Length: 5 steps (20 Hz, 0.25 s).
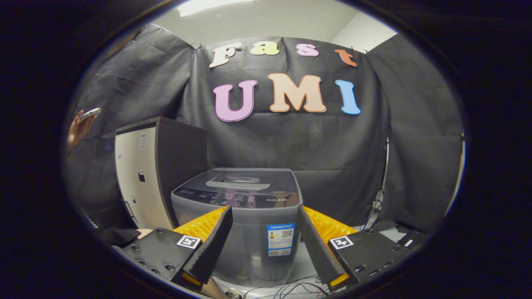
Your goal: Put the clothes into the washing machine and then close the washing machine lid.
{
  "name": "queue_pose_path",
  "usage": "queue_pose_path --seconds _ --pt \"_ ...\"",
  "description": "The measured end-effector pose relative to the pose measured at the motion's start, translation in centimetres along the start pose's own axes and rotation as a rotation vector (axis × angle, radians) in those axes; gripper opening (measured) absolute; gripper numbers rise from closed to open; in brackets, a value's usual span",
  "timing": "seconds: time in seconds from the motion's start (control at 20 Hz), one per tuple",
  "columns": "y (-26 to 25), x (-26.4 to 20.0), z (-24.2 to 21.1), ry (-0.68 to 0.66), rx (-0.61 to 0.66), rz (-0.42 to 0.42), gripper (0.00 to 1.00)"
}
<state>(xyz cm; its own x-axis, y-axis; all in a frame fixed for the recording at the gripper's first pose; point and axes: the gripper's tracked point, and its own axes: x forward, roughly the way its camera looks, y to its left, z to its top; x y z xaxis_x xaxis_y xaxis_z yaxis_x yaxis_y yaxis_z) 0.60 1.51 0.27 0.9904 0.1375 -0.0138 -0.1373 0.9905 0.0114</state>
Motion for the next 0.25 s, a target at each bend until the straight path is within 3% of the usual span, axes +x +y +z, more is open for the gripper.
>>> queue_pose_path --seconds 0.25 --pt "0.06 -0.1 0.02 0.0 0.0 0.0 0.97"
